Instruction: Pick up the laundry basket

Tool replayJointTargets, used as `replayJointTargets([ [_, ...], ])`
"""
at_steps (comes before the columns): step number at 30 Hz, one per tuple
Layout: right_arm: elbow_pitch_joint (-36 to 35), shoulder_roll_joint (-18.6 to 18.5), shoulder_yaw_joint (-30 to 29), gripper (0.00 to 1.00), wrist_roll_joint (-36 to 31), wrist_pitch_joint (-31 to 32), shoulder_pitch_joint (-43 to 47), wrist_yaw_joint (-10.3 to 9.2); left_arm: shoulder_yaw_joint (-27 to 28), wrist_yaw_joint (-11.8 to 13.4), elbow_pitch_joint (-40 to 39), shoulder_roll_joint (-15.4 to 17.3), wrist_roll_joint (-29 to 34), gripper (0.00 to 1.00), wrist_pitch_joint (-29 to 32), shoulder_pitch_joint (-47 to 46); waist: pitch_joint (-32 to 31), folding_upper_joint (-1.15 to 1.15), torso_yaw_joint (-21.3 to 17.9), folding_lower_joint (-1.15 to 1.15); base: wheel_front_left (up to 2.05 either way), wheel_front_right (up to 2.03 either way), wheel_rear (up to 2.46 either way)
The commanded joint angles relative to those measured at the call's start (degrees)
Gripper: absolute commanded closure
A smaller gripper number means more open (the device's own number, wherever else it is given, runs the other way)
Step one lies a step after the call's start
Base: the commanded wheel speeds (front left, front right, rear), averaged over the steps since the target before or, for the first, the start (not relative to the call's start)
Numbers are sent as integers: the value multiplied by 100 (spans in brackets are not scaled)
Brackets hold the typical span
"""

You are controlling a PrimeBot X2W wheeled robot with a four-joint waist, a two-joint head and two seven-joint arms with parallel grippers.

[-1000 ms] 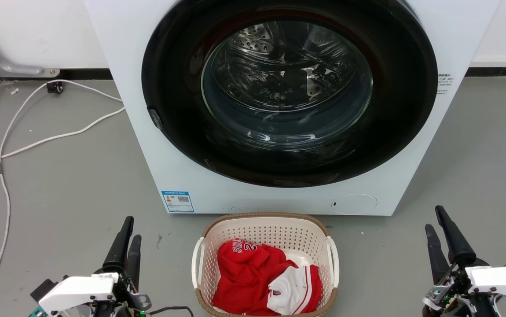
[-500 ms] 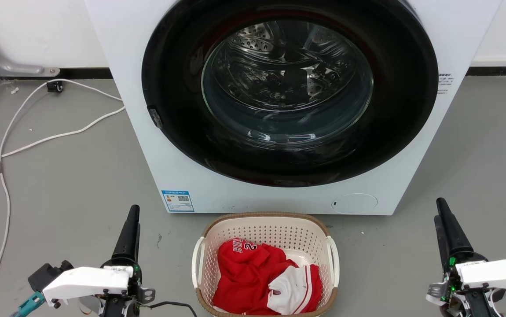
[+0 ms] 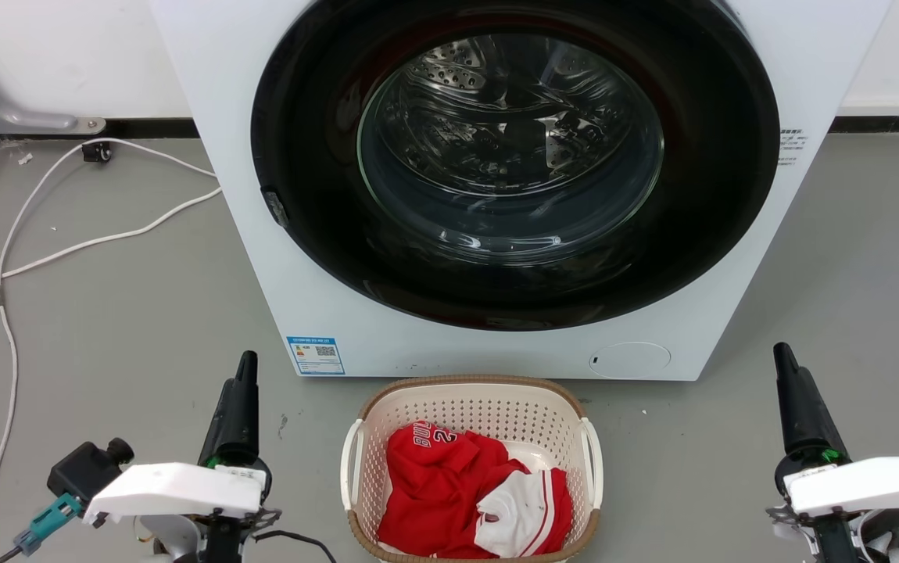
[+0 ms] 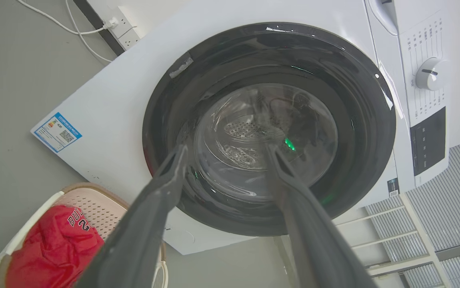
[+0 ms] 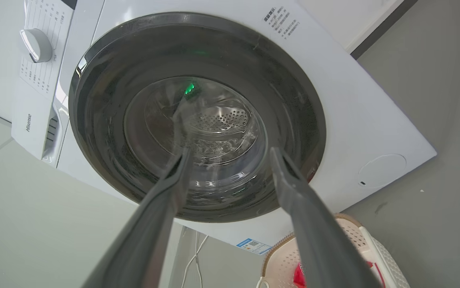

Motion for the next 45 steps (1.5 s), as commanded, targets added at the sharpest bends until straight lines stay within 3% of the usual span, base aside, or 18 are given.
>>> replayJointTargets([
  [1,-146,-2,-3,0,-367,-79,-35,1,-42,13,-133,14,349,0,-75,-162,0,0,1,0,0,0,0],
  [14,-380,10,8,0,-1754,-129,72,2,-209,88,-128,20,1842,0,-307,-189,12,0,-4,0,0,0,0],
  [45,-739,34,78,0,-4065,-30,312,1,-504,238,164,2,4085,0,-778,-295,57,0,-10,0,0,0,0],
])
